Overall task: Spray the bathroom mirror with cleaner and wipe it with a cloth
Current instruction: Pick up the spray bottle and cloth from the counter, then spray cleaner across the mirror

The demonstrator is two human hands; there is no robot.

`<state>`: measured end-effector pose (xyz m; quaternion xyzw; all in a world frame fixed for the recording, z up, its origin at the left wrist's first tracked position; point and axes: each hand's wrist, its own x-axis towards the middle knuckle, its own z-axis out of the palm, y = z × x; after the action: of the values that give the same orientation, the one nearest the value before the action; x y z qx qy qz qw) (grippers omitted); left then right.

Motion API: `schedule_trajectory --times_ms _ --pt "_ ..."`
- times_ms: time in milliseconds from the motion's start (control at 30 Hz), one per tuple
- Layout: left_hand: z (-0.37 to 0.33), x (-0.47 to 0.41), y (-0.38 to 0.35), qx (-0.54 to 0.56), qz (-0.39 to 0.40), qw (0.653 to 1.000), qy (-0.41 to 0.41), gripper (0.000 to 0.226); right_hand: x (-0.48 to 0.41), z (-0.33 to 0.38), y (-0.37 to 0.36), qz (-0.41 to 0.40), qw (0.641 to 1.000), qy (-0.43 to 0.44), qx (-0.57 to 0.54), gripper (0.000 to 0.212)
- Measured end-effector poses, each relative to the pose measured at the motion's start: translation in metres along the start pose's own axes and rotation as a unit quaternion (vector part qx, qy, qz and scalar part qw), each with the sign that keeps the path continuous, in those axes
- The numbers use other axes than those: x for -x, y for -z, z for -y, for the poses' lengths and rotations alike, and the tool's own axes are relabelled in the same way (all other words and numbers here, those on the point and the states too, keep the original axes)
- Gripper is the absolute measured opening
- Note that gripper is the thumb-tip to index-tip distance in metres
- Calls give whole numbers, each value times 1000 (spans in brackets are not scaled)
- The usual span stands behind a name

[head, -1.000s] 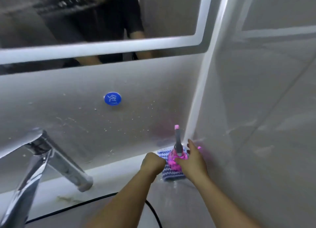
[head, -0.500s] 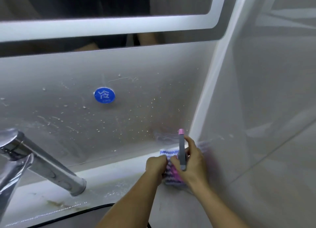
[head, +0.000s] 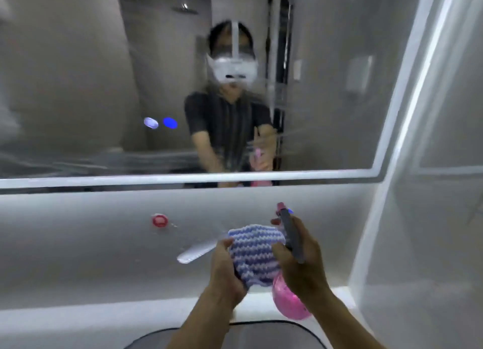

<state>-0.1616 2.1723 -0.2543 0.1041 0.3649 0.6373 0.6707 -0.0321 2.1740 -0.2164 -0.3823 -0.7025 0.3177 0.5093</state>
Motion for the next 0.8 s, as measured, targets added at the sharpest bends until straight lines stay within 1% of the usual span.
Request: schedule_trajectory --times_ms 33,100,133,167,267,300,367,400,467,533,633,700,800 --pt "-21 25 5 9 21 999 -26 42 5 28 -16 -13 1000 13 -21 45" --pt "-65 76 22 16 33 996 -84 28 15 86 -50 -19 998 23 -61 41" --pt "-87 101 32 23 30 994 -103 30 18 114 -67 -16 997 19 -73 36" --pt "-109 126 44 28 20 993 -115 31 21 142 -84 -14 996 13 -88 30" --pt "-170 196 81 33 -44 984 -169 20 29 222 -130 -1 990 15 -140 17" --pt "-191 221 92 33 -62 979 -193 25 32 248 -147 6 988 19 -155 14" --pt "-217 254 105 28 -78 972 -221 34 35 279 -168 10 985 21 -171 23" --pt "-231 273 116 18 -84 969 -231 34 37 296 -181 17 986 23 -164 29" --pt "-253 303 133 -1 -102 962 -253 24 42 323 -201 30 990 20 -135 36" --pt "-268 325 144 -23 -127 955 -269 14 46 343 -215 49 992 16 -119 33" --pt "-282 350 148 -36 -130 951 -279 18 51 357 -230 65 992 20 -111 20" --pt "-290 363 142 -53 -129 948 -286 16 54 361 -235 66 991 17 -114 12" --pt "-307 373 129 -65 -128 940 -309 37 55 360 -236 60 993 9 -99 15"
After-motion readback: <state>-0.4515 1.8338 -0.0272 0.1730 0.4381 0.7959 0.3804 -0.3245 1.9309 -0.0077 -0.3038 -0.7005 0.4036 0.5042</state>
